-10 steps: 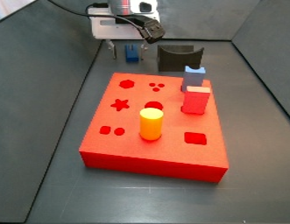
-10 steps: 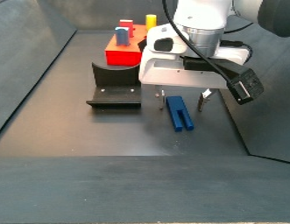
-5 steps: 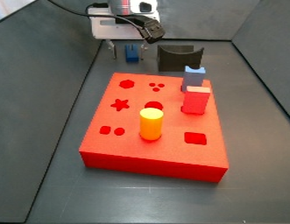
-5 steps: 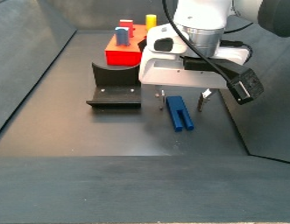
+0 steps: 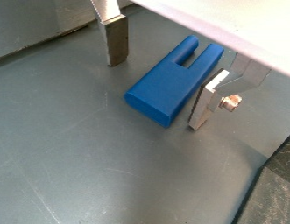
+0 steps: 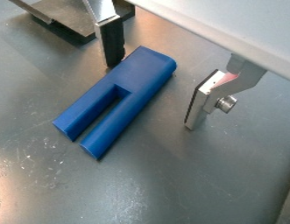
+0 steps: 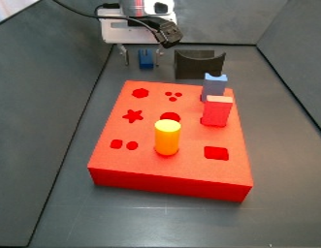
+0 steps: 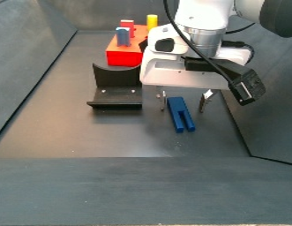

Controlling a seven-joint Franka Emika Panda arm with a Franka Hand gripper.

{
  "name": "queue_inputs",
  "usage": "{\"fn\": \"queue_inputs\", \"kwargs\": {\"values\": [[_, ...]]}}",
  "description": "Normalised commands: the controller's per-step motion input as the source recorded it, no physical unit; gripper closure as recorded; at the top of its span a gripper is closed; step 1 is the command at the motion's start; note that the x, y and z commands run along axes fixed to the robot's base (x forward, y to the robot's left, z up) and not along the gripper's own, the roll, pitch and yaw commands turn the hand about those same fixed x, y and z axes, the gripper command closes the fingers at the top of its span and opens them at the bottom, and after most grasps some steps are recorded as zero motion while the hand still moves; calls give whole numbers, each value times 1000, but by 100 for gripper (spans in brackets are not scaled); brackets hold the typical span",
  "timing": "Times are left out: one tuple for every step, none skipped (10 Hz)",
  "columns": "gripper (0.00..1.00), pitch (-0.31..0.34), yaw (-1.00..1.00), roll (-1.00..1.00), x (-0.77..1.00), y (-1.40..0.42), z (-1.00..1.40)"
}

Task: Pick up the square-circle object. Move up. Rotate the square-circle object. Place the square-circle object on the fixture. Regrasp the square-circle object. Move to above the board. Insert the square-circle object.
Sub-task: Rotate the square-circle object, then move up.

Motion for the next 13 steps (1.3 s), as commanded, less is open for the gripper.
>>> {"fn": "queue_inputs", "kwargs": {"values": [[0,-177,-1,-222,17,23,-141],[0,-177,-1,-222,17,23,-141],[0,-177,-1,-222,17,23,-141],[0,-177,-1,-222,17,23,-141],[0,-177,-1,-222,17,23,-141],[100,0,0,0,0,0,0],[100,0,0,0,0,0,833],[100,15,-1,0,-19,-1,803],[100,31,-5,6,-30,1,743],[100,61,-13,25,-17,3,588],[100,78,-16,44,-11,2,454],[100,89,-16,73,-14,3,275],[100,92,-14,87,-15,1,191]]}}
